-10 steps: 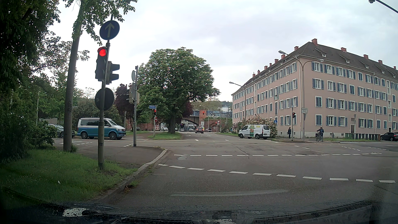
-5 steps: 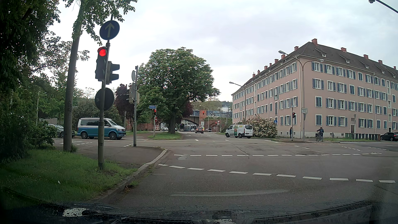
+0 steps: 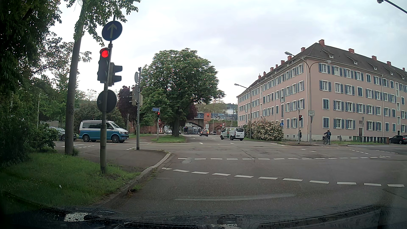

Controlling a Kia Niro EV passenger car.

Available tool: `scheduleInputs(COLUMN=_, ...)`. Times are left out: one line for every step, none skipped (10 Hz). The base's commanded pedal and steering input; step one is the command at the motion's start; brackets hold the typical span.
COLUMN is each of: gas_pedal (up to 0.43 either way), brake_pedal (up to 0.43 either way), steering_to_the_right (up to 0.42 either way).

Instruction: Follow the waypoints while adhering to traffic rules and regulations

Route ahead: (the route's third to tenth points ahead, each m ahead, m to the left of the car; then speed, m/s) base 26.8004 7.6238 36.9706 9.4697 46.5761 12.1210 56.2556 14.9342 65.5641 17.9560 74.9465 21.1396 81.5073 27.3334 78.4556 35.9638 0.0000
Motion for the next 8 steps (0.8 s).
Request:
scheduleInputs(gas_pedal=0.000, brake_pedal=0.201, steering_to_the_right=0.007)
scheduleInputs(gas_pedal=0.000, brake_pedal=0.201, steering_to_the_right=0.007)
scheduleInputs(gas_pedal=0.000, brake_pedal=0.201, steering_to_the_right=0.007)
scheduleInputs(gas_pedal=0.000, brake_pedal=0.201, steering_to_the_right=0.007)
scheduleInputs(gas_pedal=0.000, brake_pedal=0.201, steering_to_the_right=0.007)
scheduleInputs(gas_pedal=0.000, brake_pedal=0.201, steering_to_the_right=0.007)
scheduleInputs(gas_pedal=0.000, brake_pedal=0.201, steering_to_the_right=0.007)
scheduleInputs(gas_pedal=0.000, brake_pedal=0.201, steering_to_the_right=0.007)
